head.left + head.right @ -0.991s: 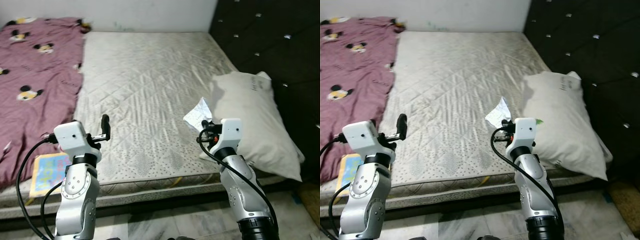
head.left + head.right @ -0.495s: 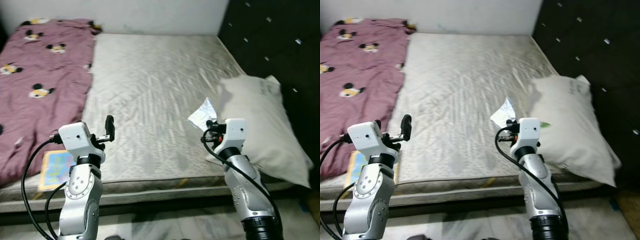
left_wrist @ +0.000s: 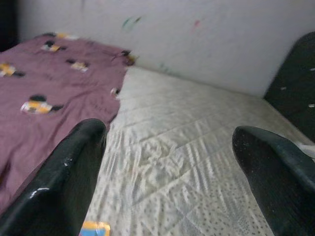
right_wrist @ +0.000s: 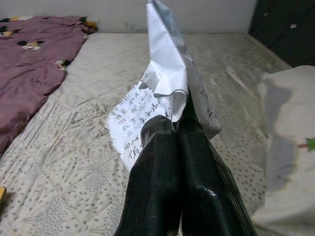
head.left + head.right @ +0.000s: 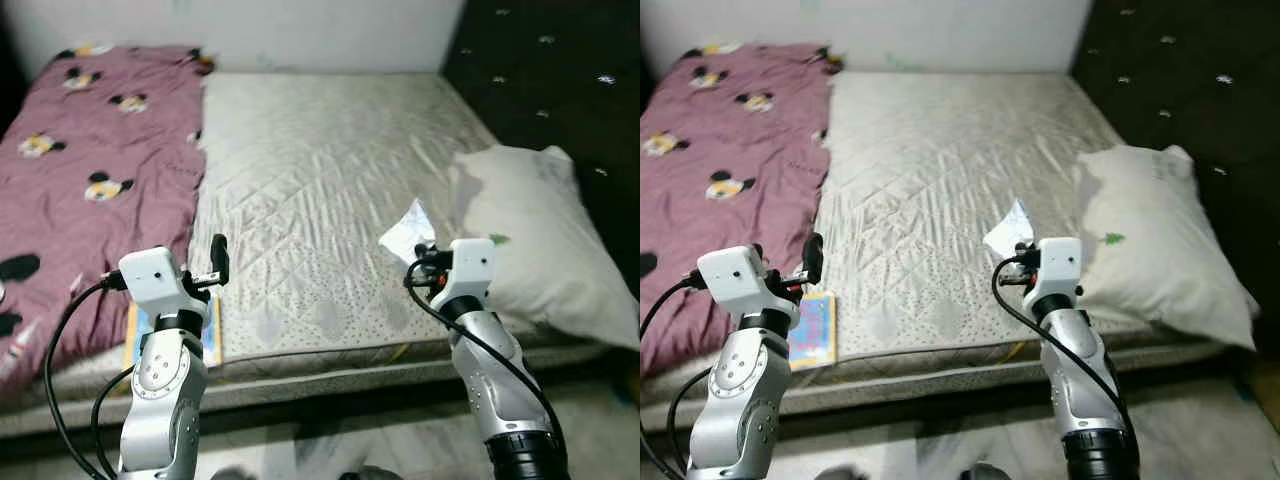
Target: Clean up the room
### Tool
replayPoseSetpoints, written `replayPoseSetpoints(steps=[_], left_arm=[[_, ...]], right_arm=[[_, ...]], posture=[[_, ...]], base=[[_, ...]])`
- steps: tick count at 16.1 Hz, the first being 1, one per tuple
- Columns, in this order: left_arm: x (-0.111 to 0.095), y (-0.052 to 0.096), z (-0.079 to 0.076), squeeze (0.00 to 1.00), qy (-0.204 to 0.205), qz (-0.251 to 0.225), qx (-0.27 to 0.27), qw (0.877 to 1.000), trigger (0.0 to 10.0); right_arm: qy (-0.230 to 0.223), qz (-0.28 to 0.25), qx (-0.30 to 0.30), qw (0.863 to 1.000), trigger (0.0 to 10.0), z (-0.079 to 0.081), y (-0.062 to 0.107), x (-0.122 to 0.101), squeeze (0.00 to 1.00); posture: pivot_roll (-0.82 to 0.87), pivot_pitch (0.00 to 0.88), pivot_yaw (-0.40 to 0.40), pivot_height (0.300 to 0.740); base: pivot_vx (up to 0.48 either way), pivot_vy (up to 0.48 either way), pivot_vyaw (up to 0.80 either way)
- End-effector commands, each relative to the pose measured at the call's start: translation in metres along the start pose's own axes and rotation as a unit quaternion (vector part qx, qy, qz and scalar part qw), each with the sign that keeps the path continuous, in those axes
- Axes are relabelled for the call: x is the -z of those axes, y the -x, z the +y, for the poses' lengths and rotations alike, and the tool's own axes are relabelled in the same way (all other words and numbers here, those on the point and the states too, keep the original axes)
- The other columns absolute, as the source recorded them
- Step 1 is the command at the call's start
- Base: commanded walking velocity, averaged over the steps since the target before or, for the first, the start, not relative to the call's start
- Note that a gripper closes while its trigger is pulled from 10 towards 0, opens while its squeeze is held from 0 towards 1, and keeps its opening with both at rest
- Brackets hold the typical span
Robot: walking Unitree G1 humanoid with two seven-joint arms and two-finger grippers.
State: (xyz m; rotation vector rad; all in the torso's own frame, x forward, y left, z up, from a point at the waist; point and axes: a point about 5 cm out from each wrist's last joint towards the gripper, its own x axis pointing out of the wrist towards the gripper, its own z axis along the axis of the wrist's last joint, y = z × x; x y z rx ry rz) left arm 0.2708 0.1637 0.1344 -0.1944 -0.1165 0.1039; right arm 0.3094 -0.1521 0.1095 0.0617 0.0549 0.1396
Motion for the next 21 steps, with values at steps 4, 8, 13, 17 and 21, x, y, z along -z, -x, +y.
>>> replayPoseSetpoints(steps=[4, 8, 13, 17, 21], left_arm=[[-0.0032, 0.0038, -0.0032, 0.00, 0.008, -0.007, 0.030, 0.999, 10.0], [-0.0037, 0.0039, -0.0045, 0.00, 0.012, -0.009, 0.036, 0.999, 10.0], [-0.0040, 0.0050, -0.0045, 0.00, 0.014, -0.009, 0.040, 0.999, 10.0], [-0.0037, 0.0046, -0.0040, 0.00, 0.013, -0.008, 0.040, 0.999, 10.0], [-0.0033, 0.0041, -0.0041, 0.00, 0.010, -0.008, 0.039, 0.999, 10.0]], right_arm=[[-0.013, -0.002, -0.016, 1.000, 10.0, 0.0084, -0.0024, -0.0016, 0.00], [-0.010, -0.003, -0.017, 1.000, 10.0, 0.0085, -0.0028, -0.0022, 0.00], [-0.009, -0.003, -0.019, 1.000, 10.0, 0.0106, -0.0024, -0.0011, 0.00], [-0.007, -0.001, -0.018, 1.000, 10.0, 0.0105, -0.0027, -0.0004, 0.00], [-0.008, -0.002, -0.020, 1.000, 10.0, 0.0107, -0.0033, -0.0007, 0.00]], posture=[[-0.03, 0.108, -0.062, 0.740], [-0.03, 0.112, -0.065, 0.740], [-0.03, 0.111, -0.062, 0.740], [-0.03, 0.107, -0.061, 0.740], [-0.03, 0.103, -0.058, 0.740]], base=[[0.000, 0.000, 0.00], [0.128, 0.000, 0.00], [0.317, 0.000, 0.00], [0.330, 0.000, 0.00], [0.325, 0.000, 0.00]])
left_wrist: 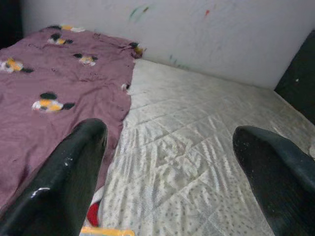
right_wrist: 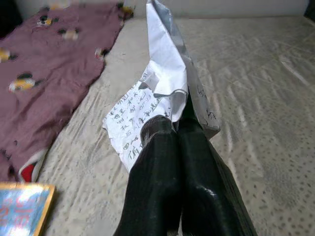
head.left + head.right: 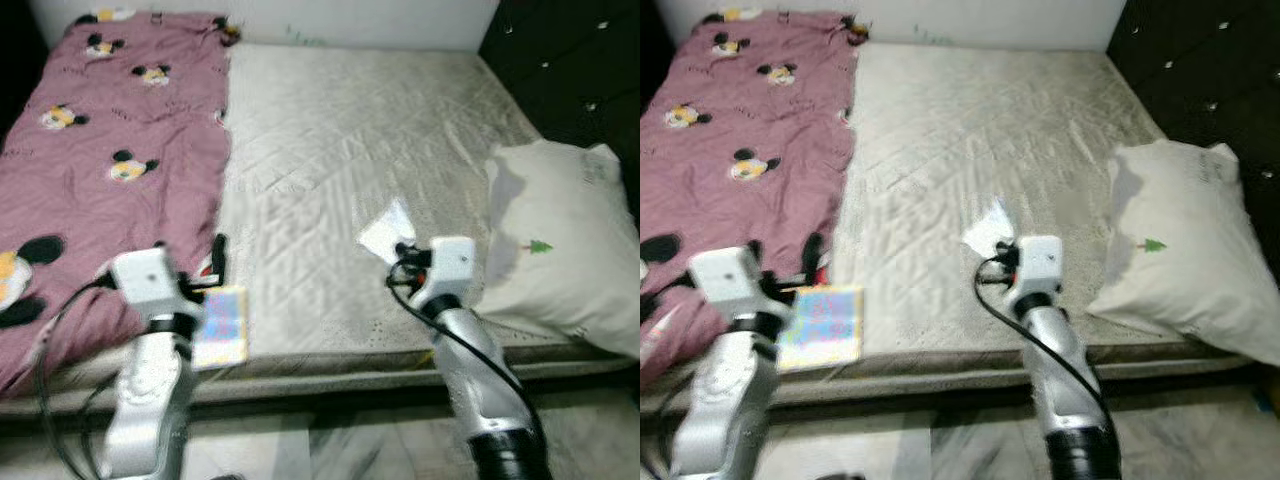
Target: Clean up the room
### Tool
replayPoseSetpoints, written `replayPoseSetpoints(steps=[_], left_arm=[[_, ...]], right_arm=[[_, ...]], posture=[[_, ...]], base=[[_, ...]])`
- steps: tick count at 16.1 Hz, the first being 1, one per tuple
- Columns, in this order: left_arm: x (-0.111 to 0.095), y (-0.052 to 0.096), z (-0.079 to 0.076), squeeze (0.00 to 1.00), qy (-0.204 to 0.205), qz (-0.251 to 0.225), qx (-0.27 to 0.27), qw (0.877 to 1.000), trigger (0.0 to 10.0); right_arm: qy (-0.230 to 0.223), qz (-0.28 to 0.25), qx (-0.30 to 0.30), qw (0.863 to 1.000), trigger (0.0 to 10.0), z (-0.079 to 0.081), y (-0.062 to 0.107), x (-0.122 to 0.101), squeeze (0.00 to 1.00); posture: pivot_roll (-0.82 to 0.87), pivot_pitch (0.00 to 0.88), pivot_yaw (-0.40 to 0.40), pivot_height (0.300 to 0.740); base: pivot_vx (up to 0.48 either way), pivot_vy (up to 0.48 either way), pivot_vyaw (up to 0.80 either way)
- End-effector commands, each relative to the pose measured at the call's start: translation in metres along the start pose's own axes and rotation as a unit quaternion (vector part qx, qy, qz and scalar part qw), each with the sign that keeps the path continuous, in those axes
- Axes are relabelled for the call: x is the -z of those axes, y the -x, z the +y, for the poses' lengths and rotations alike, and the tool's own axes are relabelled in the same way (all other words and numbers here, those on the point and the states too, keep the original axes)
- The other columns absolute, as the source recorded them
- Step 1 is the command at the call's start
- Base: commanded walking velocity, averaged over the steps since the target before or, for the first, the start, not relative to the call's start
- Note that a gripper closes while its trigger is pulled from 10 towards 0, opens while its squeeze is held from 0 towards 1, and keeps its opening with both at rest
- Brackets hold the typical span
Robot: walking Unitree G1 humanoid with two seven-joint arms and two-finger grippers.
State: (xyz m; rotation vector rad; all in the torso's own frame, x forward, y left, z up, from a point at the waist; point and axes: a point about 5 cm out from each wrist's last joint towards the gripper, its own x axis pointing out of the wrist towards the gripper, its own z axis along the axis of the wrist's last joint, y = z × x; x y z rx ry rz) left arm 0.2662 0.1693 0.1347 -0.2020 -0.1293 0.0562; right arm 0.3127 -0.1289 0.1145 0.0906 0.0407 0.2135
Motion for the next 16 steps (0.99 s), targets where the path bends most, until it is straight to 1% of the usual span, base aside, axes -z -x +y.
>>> replayPoseSetpoints(steps=[1, 4, 5, 6, 9, 16], left_arm=[[-0.0012, -0.0003, -0.0098, 0.00, 0.004, -0.004, 0.014, 1.000, 10.0], [-0.0002, -0.0009, -0.0100, 0.00, 0.002, -0.002, 0.014, 1.000, 10.0], [0.0023, -0.0017, -0.0088, 0.00, -0.007, 0.002, -0.003, 1.000, 10.0], [0.0050, -0.0025, -0.0071, 0.00, -0.003, 0.011, -0.019, 1.000, 10.0], [0.0039, -0.0026, -0.0094, 0.00, 0.007, 0.008, -0.012, 1.000, 10.0], [0.0042, -0.0036, -0.0084, 0.00, 0.014, 0.011, -0.016, 1.000, 10.0]], right_arm=[[0.005, 0.005, 0.018, 1.000, 10.0, -0.0119, 0.0039, 0.0030, 0.00], [0.006, 0.005, 0.017, 1.000, 10.0, -0.0120, 0.0039, 0.0033, 0.00], [0.007, 0.005, 0.016, 1.000, 10.0, -0.0120, 0.0037, 0.0034, 0.00], [0.007, 0.005, 0.015, 1.000, 10.0, -0.0119, 0.0034, 0.0034, 0.00], [0.008, 0.006, 0.013, 1.000, 10.0, -0.0116, 0.0024, 0.0037, 0.00], [0.010, 0.016, 0.005, 1.000, 10.0, -0.0092, 0.0042, 0.0079, 0.00]], posture=[[-0.03, 0.103, -0.058, 0.740], [-0.03, 0.101, -0.058, 0.740], [-0.03, 0.101, -0.059, 0.740], [-0.03, 0.099, -0.060, 0.740], [-0.03, 0.100, -0.060, 0.740], [-0.03, 0.104, -0.061, 0.740]], base=[[0.304, 0.000, 0.00], [0.290, 0.000, 0.00], [0.000, 0.000, 0.00], [0.000, 0.000, 0.00], [0.000, 0.000, 0.00], [0.000, 0.455, 0.00]])
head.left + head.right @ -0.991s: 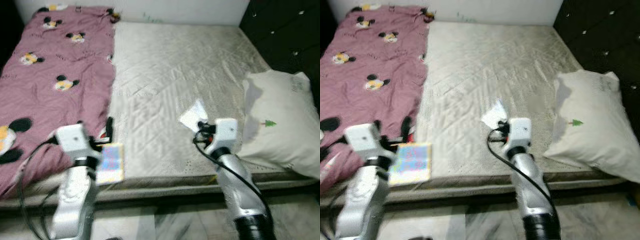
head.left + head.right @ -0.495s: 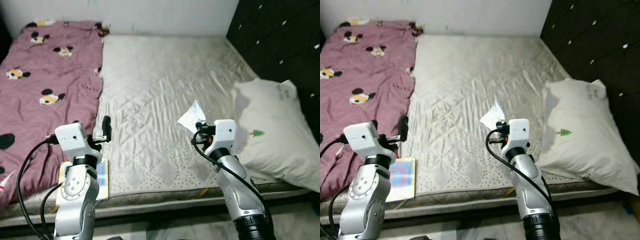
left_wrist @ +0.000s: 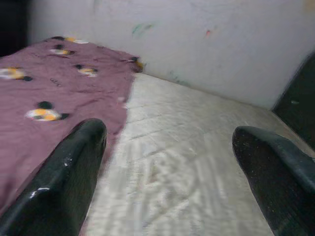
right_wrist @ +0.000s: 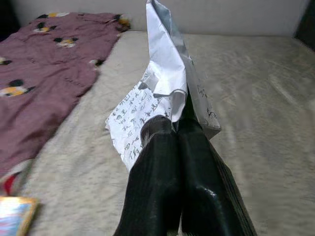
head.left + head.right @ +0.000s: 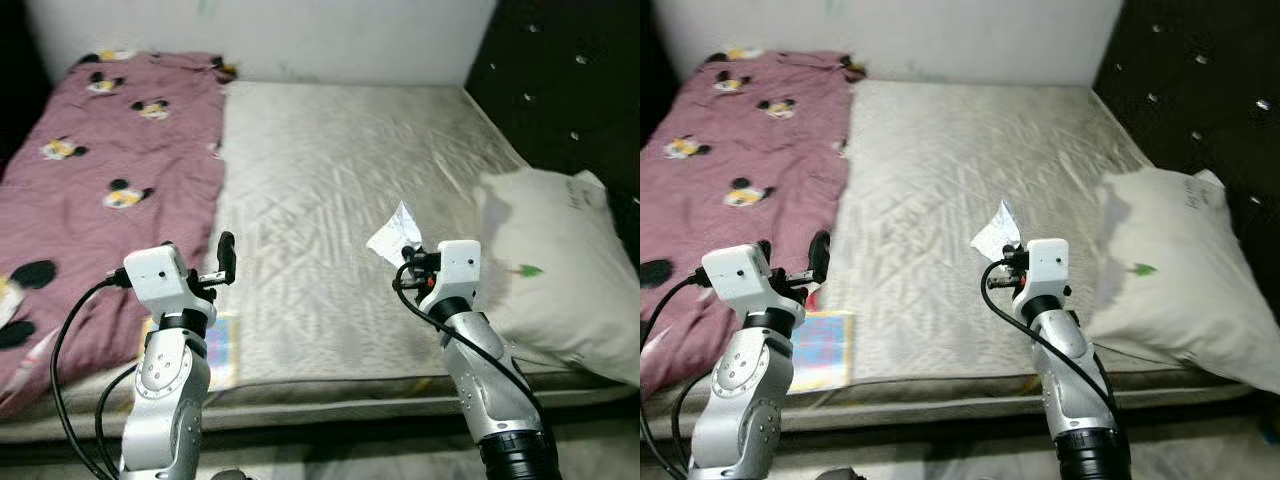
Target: Clean up the room
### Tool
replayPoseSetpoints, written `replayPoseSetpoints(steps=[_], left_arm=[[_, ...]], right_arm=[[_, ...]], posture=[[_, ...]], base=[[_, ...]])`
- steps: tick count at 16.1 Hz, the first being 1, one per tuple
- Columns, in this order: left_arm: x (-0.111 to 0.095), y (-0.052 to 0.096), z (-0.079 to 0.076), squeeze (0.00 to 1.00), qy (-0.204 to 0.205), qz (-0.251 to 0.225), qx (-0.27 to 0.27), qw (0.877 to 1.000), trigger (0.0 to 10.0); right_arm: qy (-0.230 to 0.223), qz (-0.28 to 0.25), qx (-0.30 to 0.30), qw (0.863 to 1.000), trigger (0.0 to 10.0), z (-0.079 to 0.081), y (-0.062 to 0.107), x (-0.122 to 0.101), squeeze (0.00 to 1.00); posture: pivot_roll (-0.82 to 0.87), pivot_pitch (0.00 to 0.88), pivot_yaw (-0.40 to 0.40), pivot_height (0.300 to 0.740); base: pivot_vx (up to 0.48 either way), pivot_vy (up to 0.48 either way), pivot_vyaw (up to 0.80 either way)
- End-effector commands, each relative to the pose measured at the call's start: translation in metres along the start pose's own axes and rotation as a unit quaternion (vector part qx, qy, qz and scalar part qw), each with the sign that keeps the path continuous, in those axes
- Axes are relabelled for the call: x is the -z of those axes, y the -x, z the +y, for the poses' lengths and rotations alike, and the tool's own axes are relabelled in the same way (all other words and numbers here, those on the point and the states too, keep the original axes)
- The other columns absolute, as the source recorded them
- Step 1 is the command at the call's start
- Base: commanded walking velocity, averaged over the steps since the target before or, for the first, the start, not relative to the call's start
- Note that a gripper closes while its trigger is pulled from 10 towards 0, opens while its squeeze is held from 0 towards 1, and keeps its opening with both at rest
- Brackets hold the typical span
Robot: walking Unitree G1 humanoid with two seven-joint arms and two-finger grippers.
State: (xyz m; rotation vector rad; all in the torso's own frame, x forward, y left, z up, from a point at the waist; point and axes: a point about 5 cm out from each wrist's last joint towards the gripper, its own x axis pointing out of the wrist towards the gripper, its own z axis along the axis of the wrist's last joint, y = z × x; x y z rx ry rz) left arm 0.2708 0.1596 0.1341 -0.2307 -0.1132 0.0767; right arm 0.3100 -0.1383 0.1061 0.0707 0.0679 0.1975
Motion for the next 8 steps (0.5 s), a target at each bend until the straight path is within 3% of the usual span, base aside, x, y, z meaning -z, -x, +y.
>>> replayPoseSetpoints(steps=[1, 4, 8], left_arm=[[0.0011, -0.0001, 0.0012, 0.00, 0.001, 0.005, -0.005, 1.000, 10.0], [0.0011, -0.0006, 0.0008, 0.00, 0.002, 0.004, -0.006, 1.000, 10.0], [0.0013, -0.0009, 0.0014, 0.00, 0.003, 0.005, -0.008, 1.000, 10.0]], right_arm=[[0.008, 0.008, -0.007, 1.000, 10.0, 0.0000, -0.0002, 0.0014, 0.00], [0.013, 0.004, -0.013, 1.000, 10.0, 0.0009, -0.0005, 0.0003, 0.00], [0.018, 0.010, -0.012, 1.000, 10.0, 0.0004, -0.0006, 0.0021, 0.00]], posture=[[-0.03, 0.104, -0.063, 0.740], [-0.03, 0.106, -0.064, 0.740], [-0.04, 0.108, -0.066, 0.740]], base=[[0.000, 0.480, 0.00], [0.000, 0.480, 0.29], [0.000, 0.480, 0.00]])
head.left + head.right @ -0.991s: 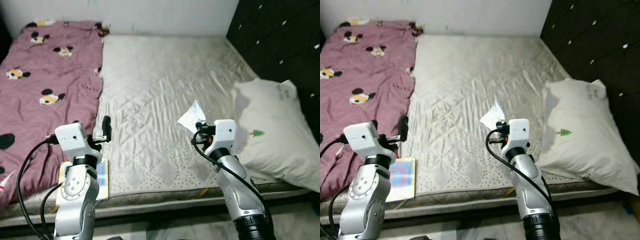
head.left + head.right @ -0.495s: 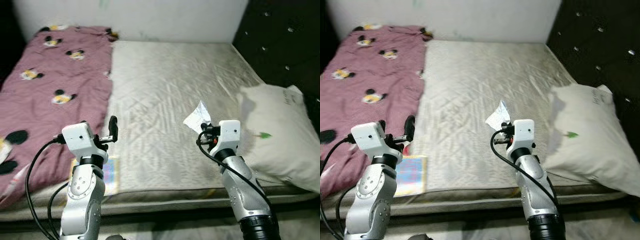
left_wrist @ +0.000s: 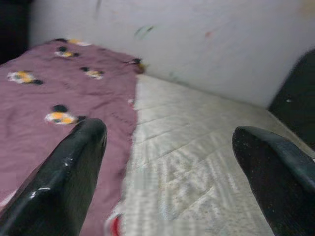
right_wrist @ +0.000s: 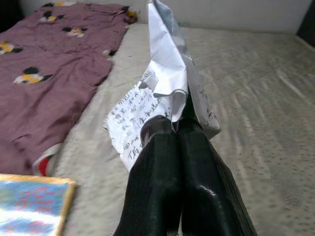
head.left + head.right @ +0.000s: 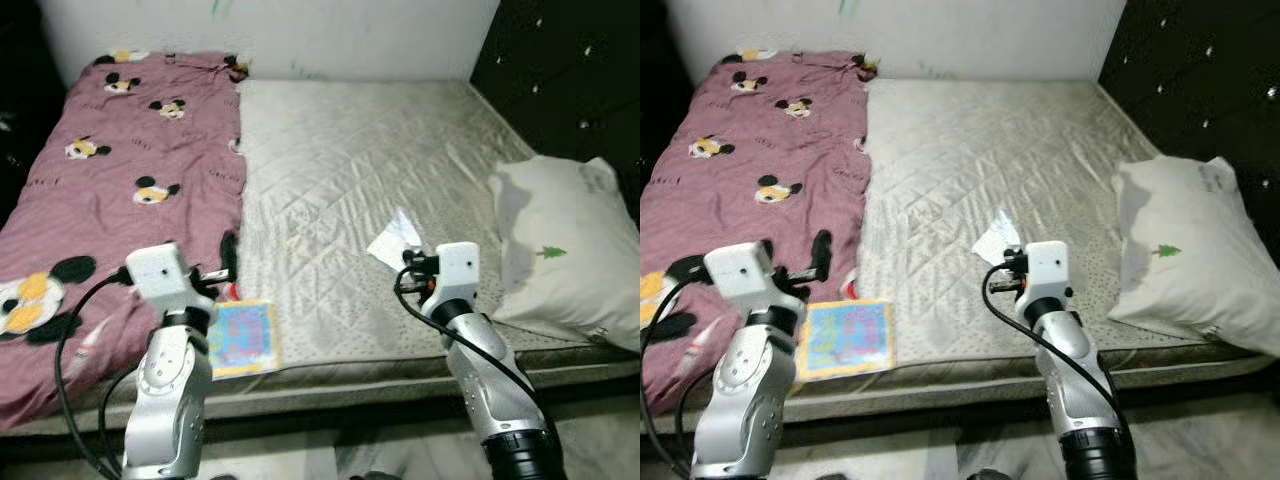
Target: Clean up the room
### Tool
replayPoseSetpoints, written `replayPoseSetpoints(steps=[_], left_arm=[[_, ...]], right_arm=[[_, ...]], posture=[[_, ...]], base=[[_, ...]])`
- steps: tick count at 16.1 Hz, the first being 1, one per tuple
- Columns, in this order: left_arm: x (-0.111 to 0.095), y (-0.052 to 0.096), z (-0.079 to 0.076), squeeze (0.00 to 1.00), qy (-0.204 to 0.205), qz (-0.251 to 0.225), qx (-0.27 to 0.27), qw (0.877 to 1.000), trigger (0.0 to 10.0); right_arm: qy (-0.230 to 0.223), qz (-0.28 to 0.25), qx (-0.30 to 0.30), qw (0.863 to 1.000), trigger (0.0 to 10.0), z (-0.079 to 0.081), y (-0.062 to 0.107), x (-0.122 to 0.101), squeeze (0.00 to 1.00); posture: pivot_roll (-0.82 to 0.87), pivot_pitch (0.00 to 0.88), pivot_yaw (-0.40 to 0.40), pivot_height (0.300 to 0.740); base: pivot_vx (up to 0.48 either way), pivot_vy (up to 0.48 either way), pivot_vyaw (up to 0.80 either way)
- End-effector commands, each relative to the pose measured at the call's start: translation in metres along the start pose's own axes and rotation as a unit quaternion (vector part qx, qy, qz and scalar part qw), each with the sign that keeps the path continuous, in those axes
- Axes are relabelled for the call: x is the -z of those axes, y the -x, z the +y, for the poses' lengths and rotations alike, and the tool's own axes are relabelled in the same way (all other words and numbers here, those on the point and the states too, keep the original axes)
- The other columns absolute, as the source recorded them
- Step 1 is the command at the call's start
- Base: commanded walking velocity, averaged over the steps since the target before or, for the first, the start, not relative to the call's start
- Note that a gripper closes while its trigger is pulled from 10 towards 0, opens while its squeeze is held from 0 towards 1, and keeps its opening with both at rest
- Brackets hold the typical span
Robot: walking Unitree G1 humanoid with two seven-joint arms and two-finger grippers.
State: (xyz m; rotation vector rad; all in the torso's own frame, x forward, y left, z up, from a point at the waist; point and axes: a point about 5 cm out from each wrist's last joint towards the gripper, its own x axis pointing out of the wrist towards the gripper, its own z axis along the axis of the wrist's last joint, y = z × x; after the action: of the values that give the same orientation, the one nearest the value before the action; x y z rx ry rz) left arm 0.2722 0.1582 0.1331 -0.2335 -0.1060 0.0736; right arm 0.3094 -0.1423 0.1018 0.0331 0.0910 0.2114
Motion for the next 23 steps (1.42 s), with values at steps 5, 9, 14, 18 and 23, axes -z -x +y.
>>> replayPoseSetpoints(steps=[5, 9, 14, 18, 23], left_arm=[[0.0018, 0.0014, 0.0016, 0.00, 0.010, 0.008, -0.009, 1.000, 10.0], [-0.0033, 0.0026, -0.0011, 0.00, 0.010, -0.013, 0.011, 1.000, 10.0], [-0.0036, 0.0051, -0.0067, 0.00, 0.010, -0.015, 0.034, 0.999, 10.0], [-0.0033, 0.0052, -0.0062, 0.00, 0.010, -0.015, 0.035, 0.999, 10.0], [-0.0024, 0.0055, -0.0071, 0.00, 0.019, -0.014, 0.035, 0.999, 10.0]], right_arm=[[0.008, 0.009, -0.009, 1.000, 10.0, 0.0049, -0.0012, 0.0022, 0.00], [0.011, 0.014, -0.012, 1.000, 10.0, 0.0062, -0.0013, 0.0040, 0.00], [0.020, 0.017, -0.022, 0.999, 10.0, 0.0079, -0.0012, 0.0055, 0.00], [0.022, 0.018, -0.023, 0.999, 10.0, 0.0084, -0.0010, 0.0059, 0.00], [0.025, 0.018, -0.026, 0.999, 10.0, 0.0092, -0.0015, 0.0065, 0.00]], posture=[[-0.04, 0.111, -0.067, 0.740], [-0.04, 0.109, -0.066, 0.740], [-0.04, 0.105, -0.066, 0.740], [-0.04, 0.103, -0.067, 0.740], [-0.04, 0.102, -0.067, 0.740]], base=[[0.000, 0.480, 0.00], [0.000, 0.240, 0.00], [0.374, 0.000, 0.00], [0.419, 0.000, 0.00], [0.316, 0.000, 0.00]])
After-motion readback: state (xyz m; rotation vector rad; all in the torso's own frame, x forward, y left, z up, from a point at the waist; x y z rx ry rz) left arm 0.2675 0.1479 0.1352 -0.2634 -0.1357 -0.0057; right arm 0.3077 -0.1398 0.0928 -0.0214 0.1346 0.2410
